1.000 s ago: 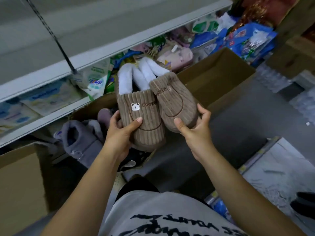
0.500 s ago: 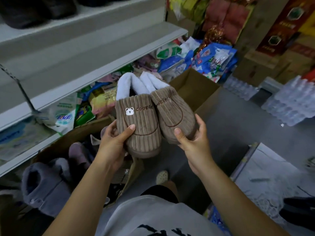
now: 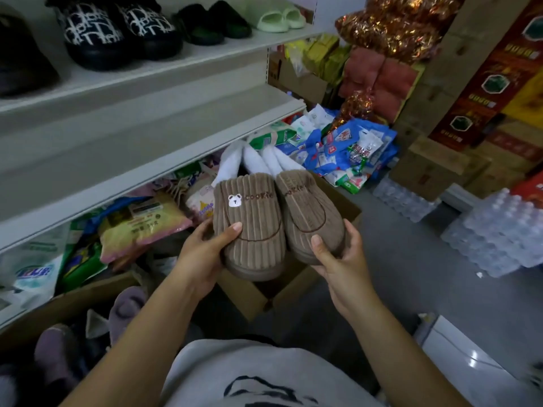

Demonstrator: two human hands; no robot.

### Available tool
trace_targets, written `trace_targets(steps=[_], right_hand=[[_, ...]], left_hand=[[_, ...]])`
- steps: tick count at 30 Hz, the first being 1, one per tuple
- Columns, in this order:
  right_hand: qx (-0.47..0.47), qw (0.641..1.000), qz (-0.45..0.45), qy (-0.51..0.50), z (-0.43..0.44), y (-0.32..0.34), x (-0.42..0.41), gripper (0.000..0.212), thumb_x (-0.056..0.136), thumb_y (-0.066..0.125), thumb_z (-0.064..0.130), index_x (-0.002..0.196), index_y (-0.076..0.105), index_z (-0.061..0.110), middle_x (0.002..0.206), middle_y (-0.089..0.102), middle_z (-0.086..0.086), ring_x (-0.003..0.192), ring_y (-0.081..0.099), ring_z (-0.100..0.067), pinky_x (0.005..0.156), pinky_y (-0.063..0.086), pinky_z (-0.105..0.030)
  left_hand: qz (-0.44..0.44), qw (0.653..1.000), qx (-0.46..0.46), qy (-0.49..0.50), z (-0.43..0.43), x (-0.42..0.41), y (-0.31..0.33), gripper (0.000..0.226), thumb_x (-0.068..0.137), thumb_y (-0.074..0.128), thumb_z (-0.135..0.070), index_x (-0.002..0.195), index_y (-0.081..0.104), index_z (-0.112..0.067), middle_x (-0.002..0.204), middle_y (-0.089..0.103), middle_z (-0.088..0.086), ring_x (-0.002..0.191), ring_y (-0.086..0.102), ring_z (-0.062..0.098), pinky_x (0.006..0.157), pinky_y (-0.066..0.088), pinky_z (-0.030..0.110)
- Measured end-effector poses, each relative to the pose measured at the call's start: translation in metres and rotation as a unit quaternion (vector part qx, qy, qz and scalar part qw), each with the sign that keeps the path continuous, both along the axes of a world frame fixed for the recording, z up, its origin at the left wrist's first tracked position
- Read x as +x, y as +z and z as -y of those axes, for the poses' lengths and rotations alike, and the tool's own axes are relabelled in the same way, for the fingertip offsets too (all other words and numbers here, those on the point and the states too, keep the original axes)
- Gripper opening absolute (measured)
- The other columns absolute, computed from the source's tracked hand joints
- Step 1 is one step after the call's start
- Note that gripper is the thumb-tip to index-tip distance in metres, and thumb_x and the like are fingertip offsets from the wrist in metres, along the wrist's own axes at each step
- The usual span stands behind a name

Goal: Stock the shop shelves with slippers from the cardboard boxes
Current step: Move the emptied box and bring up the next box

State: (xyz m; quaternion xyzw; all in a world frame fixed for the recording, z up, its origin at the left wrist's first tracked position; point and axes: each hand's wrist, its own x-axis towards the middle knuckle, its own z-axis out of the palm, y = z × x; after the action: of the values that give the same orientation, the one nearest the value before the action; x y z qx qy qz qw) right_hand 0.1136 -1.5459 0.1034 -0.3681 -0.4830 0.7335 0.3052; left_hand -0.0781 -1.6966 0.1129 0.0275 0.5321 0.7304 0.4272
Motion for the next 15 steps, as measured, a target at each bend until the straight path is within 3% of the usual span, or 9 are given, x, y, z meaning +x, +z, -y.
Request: trace_targets(steps=[3, 10, 15], right_hand=[[-0.032, 0.999, -0.013, -0.021, -0.035, -0.01, -0.017, 0.089, 0.079, 0.078, 0.017, 0.151, 0.032, 0.038, 0.147, 0.048, 0.002, 0.122, 0.059, -0.018, 0.08, 0.061, -0.03], [-0.083, 0.995, -0.025, -0.052, -0.132, -0.023, -0.052, 0.098, 0.068, 0.081, 0.026, 0.154, 0.033, 0.032, 0.144, 0.049, 0.002, 0.116, 0.061, -0.014, 0.084, 0.062, -0.039], [-0.094, 0.995, -0.011, -0.013, -0.243, -0.04, -0.087, 0.081, 0.084, 0.077, 0.015, 0.152, 0.035, 0.029, 0.137, 0.053, 0.005, 0.118, 0.06, -0.016, 0.092, 0.058, -0.045]], left_hand=[[-0.006, 1.0, -0.012, -0.003, -0.042, -0.018, -0.001, 0.051, 0.086, 0.076, -0.01, 0.134, 0.058, -0.014, 0.124, 0.072, 0.011, 0.114, 0.07, 0.028, 0.099, 0.053, 0.047], [-0.018, 0.998, -0.056, 0.038, -0.124, -0.046, -0.002, 0.049, 0.087, 0.076, -0.012, 0.133, 0.058, -0.017, 0.12, 0.074, 0.009, 0.108, 0.072, 0.027, 0.086, 0.058, 0.041], [-0.036, 0.988, -0.093, 0.119, -0.206, -0.065, -0.01, 0.045, 0.085, 0.079, -0.013, 0.126, 0.064, -0.022, 0.115, 0.076, 0.004, 0.107, 0.073, 0.027, 0.09, 0.058, 0.048]])
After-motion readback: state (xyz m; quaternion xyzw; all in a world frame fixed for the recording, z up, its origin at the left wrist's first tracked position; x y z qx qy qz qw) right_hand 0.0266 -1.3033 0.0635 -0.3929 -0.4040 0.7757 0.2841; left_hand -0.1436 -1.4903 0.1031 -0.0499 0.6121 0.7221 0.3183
